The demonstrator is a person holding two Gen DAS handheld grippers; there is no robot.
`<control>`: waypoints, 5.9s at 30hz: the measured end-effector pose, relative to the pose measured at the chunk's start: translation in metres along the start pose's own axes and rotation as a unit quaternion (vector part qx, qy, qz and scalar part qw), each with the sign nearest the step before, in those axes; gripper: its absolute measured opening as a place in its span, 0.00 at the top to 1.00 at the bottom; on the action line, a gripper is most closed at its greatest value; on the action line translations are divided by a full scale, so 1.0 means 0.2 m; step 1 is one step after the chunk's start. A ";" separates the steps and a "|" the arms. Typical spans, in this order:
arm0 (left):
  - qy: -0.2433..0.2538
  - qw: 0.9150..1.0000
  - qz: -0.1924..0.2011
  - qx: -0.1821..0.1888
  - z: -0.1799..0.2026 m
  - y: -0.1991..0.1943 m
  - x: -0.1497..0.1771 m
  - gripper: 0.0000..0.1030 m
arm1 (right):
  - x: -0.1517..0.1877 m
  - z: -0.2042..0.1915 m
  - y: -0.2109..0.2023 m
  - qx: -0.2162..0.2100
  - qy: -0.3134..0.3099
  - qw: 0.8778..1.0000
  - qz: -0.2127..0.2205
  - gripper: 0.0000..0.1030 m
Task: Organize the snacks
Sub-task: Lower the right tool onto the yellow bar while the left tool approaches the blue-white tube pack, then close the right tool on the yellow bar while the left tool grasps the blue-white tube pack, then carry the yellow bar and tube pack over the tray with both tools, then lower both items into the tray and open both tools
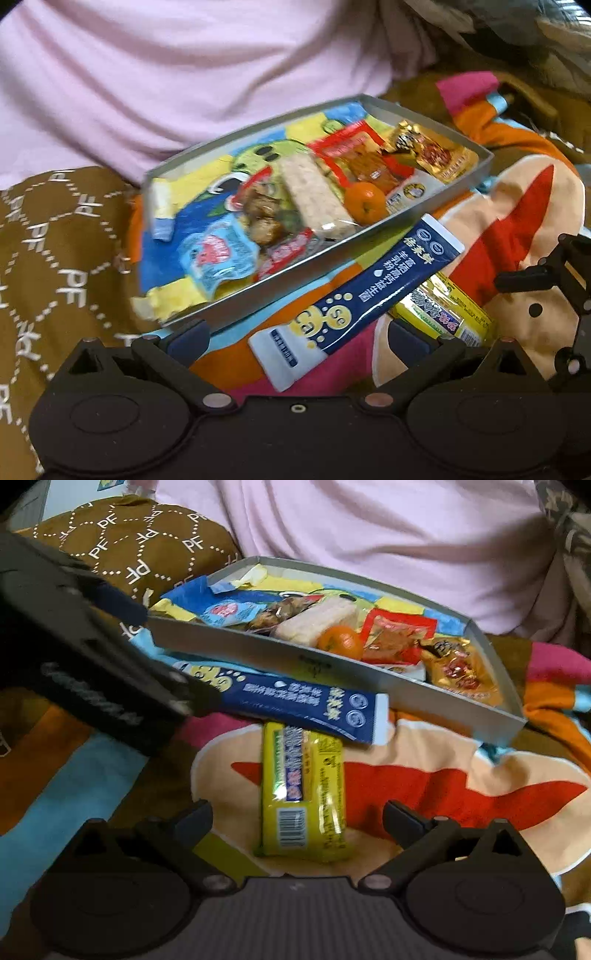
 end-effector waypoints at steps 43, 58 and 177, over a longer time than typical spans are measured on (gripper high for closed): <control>0.117 0.989 -0.070 0.063 0.15 0.17 0.00 0.53 | 0.05 0.09 0.07 -0.024 0.019 0.999 -0.028 0.44; -0.010 0.996 -0.070 0.047 0.16 0.05 0.10 0.74 | 0.04 0.08 0.08 -0.028 0.038 0.999 -0.012 0.42; -0.233 0.956 0.097 -0.151 -0.45 0.23 -0.37 0.37 | -0.51 0.35 0.32 0.085 0.147 0.966 0.196 0.17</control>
Point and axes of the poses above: each gripper's, at about its wrist camera, not at the fingertips, and y roughly the way its jaws point, z to its right, x to its underside, the point moved 4 cm from there along y, roughly the way its jaws point, and after that the axes turned 8 degrees about x, right-handed, at the moved point
